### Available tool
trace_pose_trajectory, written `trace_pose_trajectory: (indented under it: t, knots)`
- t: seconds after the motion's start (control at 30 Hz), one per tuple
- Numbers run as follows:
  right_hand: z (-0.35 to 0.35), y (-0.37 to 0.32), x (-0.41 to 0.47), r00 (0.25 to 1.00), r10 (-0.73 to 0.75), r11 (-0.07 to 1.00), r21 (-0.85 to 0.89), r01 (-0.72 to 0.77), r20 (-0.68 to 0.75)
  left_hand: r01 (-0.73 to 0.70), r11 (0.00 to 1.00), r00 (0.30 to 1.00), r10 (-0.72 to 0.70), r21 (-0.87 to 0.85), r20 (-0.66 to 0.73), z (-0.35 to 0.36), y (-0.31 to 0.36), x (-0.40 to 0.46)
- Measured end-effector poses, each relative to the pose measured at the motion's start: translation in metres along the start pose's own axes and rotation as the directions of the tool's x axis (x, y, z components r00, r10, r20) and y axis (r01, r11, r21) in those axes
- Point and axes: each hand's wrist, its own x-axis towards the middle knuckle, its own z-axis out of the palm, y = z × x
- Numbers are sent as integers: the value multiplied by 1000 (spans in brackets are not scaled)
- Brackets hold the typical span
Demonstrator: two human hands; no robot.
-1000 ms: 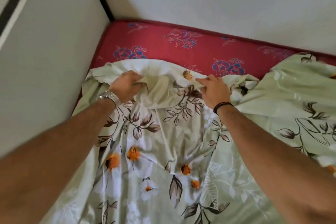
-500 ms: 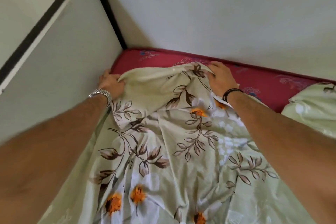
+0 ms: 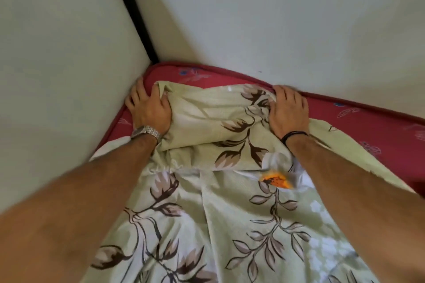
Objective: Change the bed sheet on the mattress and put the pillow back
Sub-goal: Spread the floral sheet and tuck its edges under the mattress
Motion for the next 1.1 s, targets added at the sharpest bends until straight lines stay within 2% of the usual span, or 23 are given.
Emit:
trace_pose_trajectory:
  t: [0.1,0.27,0.43,0.6,0.77,0.83,0.9,0.93,1.03,1.1]
  knots:
    - [-13,-3,8,999,33,999,-20,-33,-39,-1,1000,998,0,-2,-69,-7,5,7]
    - [-8,-2,10,998,38,995,-87,-42,-56,119,988,988,-127,-99,-83,-16,9,8]
    - [-7,5,-14,998,36,995,-94,-42,-60,234,967,967,-242,-102,-80,-23,6,-10]
    - [-13,22,-41,995,16,997,-73,-23,-93,182,982,983,-180,44,-31,-33,16,-51]
    - [-11,19,-51,996,46,992,-116,-55,-82,123,984,992,-122,128,-14,-37,10,-44]
    - [-17,9,-39,993,115,984,-137,-118,-27,103,983,995,-104,150,-1,-39,3,-39]
    - [-28,-19,-13,980,198,980,-29,-197,35,76,975,997,-79,209,5,-40,6,-36]
    - [-30,-40,-2,982,178,983,38,-181,66,69,969,997,-73,239,10,-39,8,-34]
    - [-12,-87,-6,995,-51,995,94,43,89,54,951,996,-74,304,53,-33,11,-34]
    - [1,-87,-9,996,-52,990,133,42,73,53,945,996,-73,323,48,-31,12,-31]
